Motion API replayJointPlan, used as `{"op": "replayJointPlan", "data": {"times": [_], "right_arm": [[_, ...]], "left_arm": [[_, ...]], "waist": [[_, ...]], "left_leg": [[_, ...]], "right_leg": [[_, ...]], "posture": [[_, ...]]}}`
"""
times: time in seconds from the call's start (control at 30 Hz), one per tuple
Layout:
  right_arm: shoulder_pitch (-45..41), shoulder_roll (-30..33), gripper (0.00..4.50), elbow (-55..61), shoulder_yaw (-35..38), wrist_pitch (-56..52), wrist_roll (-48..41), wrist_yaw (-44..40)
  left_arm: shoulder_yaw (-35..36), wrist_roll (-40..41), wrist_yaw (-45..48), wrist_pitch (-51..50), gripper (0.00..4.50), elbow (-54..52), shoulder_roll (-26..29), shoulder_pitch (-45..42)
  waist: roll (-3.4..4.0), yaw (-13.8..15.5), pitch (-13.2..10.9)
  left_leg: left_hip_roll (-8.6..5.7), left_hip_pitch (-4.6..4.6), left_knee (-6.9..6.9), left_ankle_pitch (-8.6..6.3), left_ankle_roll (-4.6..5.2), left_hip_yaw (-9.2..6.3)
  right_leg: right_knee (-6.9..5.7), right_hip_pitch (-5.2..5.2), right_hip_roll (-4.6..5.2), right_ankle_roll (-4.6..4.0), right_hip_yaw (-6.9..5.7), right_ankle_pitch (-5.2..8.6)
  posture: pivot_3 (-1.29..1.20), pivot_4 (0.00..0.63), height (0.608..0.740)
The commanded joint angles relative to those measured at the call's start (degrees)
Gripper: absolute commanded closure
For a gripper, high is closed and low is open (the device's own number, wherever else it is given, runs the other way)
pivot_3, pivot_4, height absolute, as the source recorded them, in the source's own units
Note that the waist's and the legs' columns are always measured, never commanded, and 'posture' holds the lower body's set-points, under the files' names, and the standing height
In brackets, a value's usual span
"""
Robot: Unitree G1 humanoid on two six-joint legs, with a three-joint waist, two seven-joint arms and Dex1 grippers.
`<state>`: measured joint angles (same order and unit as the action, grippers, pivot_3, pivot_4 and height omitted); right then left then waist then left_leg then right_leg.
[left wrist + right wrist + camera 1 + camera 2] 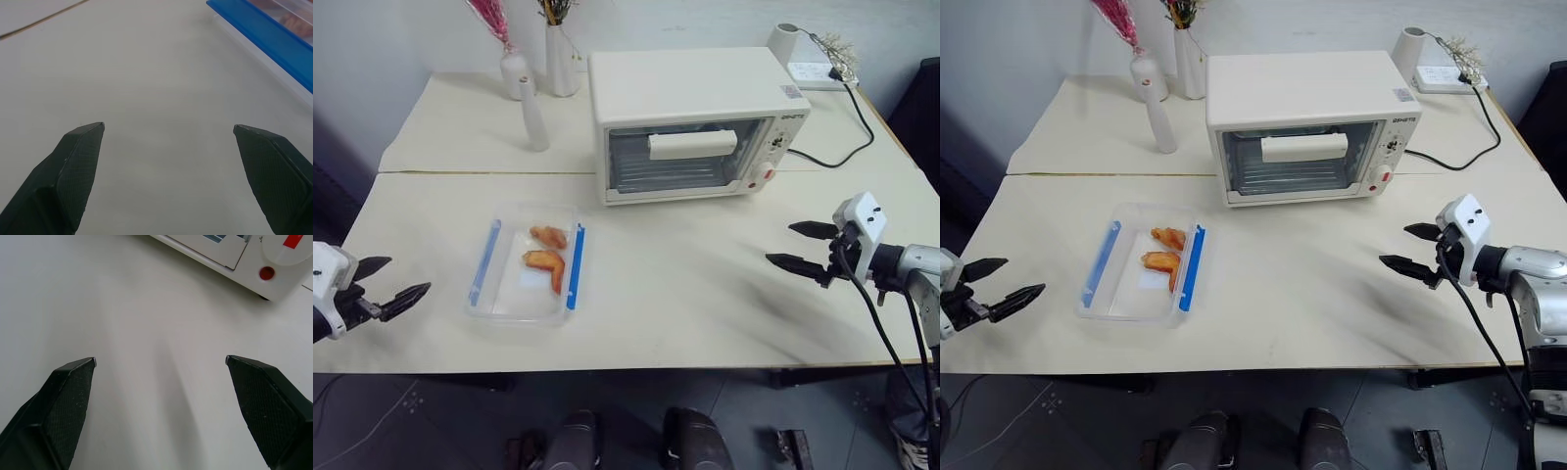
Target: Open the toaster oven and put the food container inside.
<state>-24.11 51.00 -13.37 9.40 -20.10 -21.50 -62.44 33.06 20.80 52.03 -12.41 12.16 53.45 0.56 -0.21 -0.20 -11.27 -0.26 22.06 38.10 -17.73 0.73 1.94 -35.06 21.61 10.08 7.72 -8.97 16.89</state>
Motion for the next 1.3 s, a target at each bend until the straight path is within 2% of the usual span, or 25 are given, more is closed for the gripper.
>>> {"op": "replayJointPlan", "data": {"times": [0.03,0.43,0.57,0.77,0.87,1.0,1.1,1.3], "right_arm": [[-0.41,0.29,0.06,2.24,1.56,0.38,-0.67,0.08],[0.09,-1.81,0.06,7.18,-0.09,-3.97,-1.95,1.05],[-3.52,-3.79,0.06,8.03,-0.61,-7.69,-4.16,0.5],[-12.45,-8.08,0.06,5.04,-3.03,-10.22,-4.96,0.72],[-19.3,-11.97,0.06,-1.84,-4.4,-8.48,-2.98,2.16],[-25.1,-15.06,0.06,-10.18,-5.67,-4.45,-0.17,2.53],[-28.66,-16.63,0.06,-15.3,-5.66,-2.25,0.69,2.41],[-31.96,-17.76,0.06,-17.73,-4.98,-0.81,0.49,1.63]], "left_arm": [[0.84,-0.19,0.1,0.84,0.0,-0.32,0.94,0.39],[1.31,5.02,2.07,-7.18,0.0,-6.18,1.0,0.37],[0.08,9.16,3.04,-13.54,0.0,-8.39,3.36,-6.82],[-4.74,19.82,11.26,-25.3,0.0,-15.06,7.77,-16.66],[-12.24,22.95,15.07,-29.11,0.0,-18.24,8.97,-26.14],[-20.66,21.72,17.24,-29.51,0.0,-17.8,6.55,-36.96],[-24.17,20.94,17.82,-28.87,0.0,-15.32,3.32,-43.22],[-27.55,17.37,19.86,-25.32,0.0,-11.64,0.42,-46.54]], "waist": [[0.0,0.0,0.0],[0.0,0.02,0.0],[0.0,0.28,0.0],[0.04,0.0,-0.02],[0.04,-0.08,-0.03],[0.04,-0.05,-0.03],[0.05,-0.03,-0.03],[0.06,-0.5,-0.04]], "left_leg": [[0.0,0.0,0.0,0.0,0.0,0.01],[0.06,0.0,0.0,-0.02,-0.01,0.02],[0.04,0.01,0.05,-0.02,-0.02,0.0],[0.05,0.0,0.0,-0.04,-0.04,0.02],[0.02,0.01,0.03,-0.05,-0.07,0.06],[-0.04,0.02,0.06,-0.04,-0.1,0.1],[-0.06,0.04,0.06,-0.05,-0.11,0.1],[-0.01,0.07,0.03,-0.05,-0.11,0.12]], "right_leg": [[0.0,0.0,0.0,0.0,0.01,0.0],[0.01,0.02,-0.05,0.0,0.03,0.0],[0.0,0.02,-0.05,0.0,0.04,0.0],[0.01,0.05,-0.1,0.0,0.06,0.0],[0.03,0.06,-0.22,0.0,0.1,0.0],[0.0,0.09,-0.32,-0.01,0.15,-0.01],[0.02,0.1,-0.33,-0.01,0.15,0.0],[0.03,0.16,-0.4,-0.01,0.16,0.0]], "posture": [[0.0,0.15,0.74],[0.0,0.15,0.74],[0.0,0.15,0.74],[0.0,0.15,0.74],[0.0,0.15,0.74],[0.0,0.15,0.74],[0.0,0.15,0.74],[0.0,0.15,0.74]]}}
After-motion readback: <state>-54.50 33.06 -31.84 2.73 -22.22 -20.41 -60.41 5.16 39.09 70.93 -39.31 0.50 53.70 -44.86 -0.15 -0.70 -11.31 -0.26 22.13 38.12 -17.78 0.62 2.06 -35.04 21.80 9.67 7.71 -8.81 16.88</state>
